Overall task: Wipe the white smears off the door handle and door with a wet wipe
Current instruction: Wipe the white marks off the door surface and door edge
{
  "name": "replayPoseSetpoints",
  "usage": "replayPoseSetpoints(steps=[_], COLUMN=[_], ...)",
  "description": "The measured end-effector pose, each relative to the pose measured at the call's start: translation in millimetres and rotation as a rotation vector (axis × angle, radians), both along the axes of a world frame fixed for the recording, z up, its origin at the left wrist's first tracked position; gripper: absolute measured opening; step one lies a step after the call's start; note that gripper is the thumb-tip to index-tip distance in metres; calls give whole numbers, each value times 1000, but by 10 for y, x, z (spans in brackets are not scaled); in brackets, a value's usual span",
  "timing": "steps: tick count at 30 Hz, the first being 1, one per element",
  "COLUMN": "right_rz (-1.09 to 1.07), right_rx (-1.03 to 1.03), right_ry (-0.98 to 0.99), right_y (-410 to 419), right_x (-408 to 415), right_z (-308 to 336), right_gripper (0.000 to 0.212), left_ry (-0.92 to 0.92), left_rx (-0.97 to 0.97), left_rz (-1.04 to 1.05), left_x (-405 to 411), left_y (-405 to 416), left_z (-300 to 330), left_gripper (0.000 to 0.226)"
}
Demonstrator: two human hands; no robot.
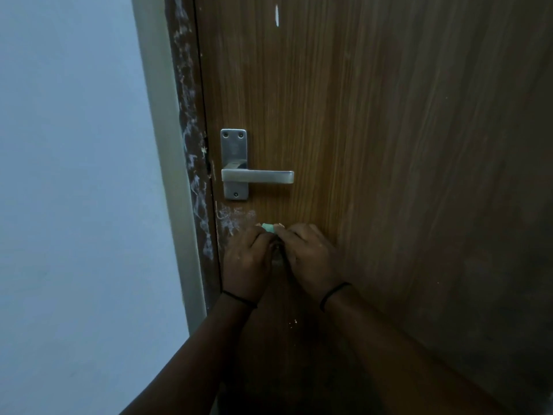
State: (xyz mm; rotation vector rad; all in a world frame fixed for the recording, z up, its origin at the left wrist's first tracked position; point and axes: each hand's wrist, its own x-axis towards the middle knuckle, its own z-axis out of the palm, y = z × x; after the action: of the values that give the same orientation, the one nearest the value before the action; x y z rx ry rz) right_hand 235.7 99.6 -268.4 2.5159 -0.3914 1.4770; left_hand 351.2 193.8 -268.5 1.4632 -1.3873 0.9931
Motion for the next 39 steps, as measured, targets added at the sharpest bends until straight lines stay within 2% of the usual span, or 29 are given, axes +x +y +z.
replayPoseSetpoints(steps=[4, 9, 11, 14, 17, 21, 24, 27, 29, 32, 34, 36, 39], right_rz=[-10, 16, 10, 10, 12, -1, 5, -1, -19, -54, -79, -52, -102], right_rx=[-2, 143, 180, 160, 162, 122, 150, 186, 158, 140, 165, 234, 304], right_ry=[-6, -91, -102, -49, 21, 68, 57, -93, -135, 28, 130, 85, -151], right_y=[38, 31, 50, 135, 202, 221, 167, 137, 151, 213, 238, 192, 92], right_x=[-11, -88, -78, -31, 17, 40, -46, -104, -48, 40, 8, -100, -229], right_z=[103, 88, 109, 118, 94, 60, -16, 23, 90, 42, -108, -214, -214], right_gripper=[28, 30, 31, 28, 24, 3, 6, 9, 11, 4, 10, 8, 10], left_ry=[69, 136, 290, 603, 807, 879, 983, 1080, 1123, 1169, 1223, 1315, 1453], left_rx=[56, 106, 82, 41, -24, -147, -168, -81, -46, 28, 57, 62, 104], left_rz=[-54, -124, -172, -297, -376, -181, -125, -156, -169, -169, -163, -201, -239], left_x=[5, -147, -164, -146, -107, -30, 2, -25, -49, -71, -48, -11, 26], left_y=[26, -9, -28, 26, 116, 279, 388, 384, 343, 307, 329, 361, 377], left_z=[-39, 69, 84, 55, 35, -78, -236, -366, -408, -462, -537, -628, -755], left_gripper=[13, 22, 13, 20, 25, 16, 9, 4, 13, 22, 23, 22, 20])
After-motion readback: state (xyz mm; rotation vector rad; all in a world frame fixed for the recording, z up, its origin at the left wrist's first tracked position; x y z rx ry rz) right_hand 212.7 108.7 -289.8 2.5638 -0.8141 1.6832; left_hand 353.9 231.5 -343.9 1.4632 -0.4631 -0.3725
